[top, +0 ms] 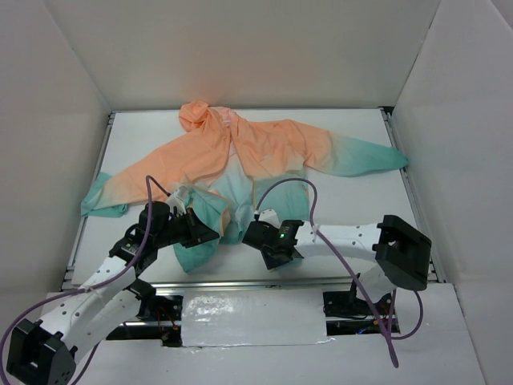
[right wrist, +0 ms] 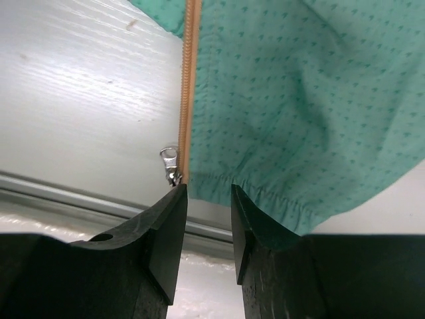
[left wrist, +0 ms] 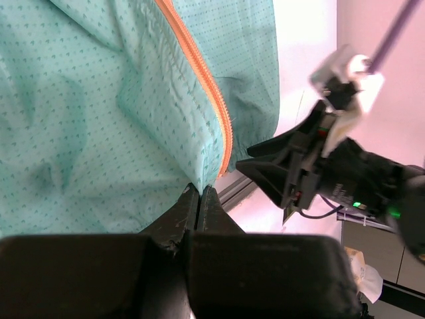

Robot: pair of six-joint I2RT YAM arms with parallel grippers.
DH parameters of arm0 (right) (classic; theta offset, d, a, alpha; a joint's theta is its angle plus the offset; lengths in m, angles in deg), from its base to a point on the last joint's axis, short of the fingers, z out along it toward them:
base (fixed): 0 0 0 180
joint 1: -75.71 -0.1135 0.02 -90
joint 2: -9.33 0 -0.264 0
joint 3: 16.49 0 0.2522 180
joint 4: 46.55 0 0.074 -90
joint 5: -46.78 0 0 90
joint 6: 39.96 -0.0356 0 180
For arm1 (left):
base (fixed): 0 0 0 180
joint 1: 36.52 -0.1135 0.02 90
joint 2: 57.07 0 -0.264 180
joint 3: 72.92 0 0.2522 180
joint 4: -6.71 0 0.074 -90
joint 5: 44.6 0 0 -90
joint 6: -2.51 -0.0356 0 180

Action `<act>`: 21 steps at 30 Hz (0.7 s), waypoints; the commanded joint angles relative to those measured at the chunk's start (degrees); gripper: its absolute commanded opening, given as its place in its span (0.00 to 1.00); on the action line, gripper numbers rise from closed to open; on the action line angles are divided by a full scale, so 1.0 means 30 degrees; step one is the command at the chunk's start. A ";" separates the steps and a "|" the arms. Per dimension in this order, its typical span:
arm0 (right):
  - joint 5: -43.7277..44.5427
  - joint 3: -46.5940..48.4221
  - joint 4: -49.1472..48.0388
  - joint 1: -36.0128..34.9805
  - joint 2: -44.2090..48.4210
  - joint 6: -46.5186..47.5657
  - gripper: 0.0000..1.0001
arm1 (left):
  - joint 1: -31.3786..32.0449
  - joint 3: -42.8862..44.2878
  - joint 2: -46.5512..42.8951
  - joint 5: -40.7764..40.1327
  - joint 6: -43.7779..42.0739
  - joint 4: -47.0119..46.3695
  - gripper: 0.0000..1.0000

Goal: Zip up the jacket

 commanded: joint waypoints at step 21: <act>-0.0237 -0.0916 -0.1322 0.0142 -0.1044 -0.0078 0.40 | -0.0077 -0.0182 -0.0295 0.0461 -0.0214 -0.0862 0.00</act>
